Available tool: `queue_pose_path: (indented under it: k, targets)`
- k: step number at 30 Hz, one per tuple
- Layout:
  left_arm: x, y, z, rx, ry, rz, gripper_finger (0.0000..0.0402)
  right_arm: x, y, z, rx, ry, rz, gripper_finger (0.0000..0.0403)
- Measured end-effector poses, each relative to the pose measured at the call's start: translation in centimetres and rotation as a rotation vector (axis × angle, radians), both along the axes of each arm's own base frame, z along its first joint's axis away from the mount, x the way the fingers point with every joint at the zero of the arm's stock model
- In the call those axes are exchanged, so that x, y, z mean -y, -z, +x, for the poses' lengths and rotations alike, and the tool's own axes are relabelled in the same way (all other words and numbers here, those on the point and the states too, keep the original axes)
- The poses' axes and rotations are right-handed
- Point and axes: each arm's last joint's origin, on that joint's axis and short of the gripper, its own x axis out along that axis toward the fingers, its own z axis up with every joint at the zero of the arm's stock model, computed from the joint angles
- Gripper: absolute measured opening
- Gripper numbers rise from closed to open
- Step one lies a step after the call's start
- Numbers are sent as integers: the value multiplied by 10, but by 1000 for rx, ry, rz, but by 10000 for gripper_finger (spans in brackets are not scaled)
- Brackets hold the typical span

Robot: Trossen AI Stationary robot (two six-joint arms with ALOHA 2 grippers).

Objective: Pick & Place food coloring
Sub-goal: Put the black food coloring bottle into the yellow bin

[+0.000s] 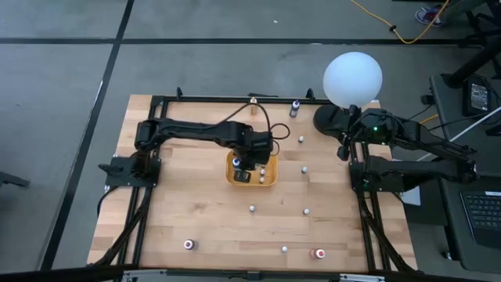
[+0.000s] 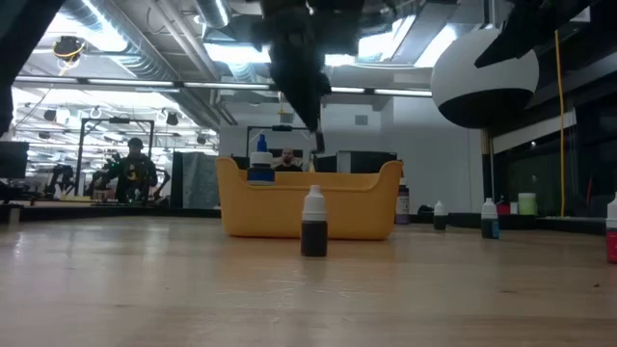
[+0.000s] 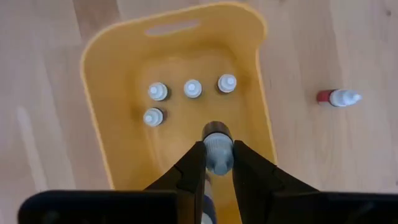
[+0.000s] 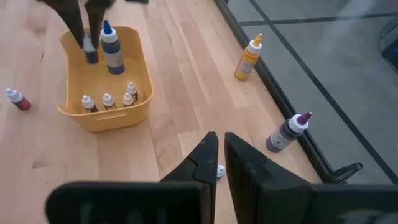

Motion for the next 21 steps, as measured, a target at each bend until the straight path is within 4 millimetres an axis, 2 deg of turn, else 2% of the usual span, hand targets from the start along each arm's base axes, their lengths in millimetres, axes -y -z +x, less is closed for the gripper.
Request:
queue_pose_path:
  k: [9, 21]
  targets:
    - [-2, 37, 18, -47, 6, 4, 58, 0, 0, 0, 1, 1, 1, 34]
    - [-14, 65, 27, -95, -6, 22, 58, 0, 0, 0, 0, 0, 0, 34]
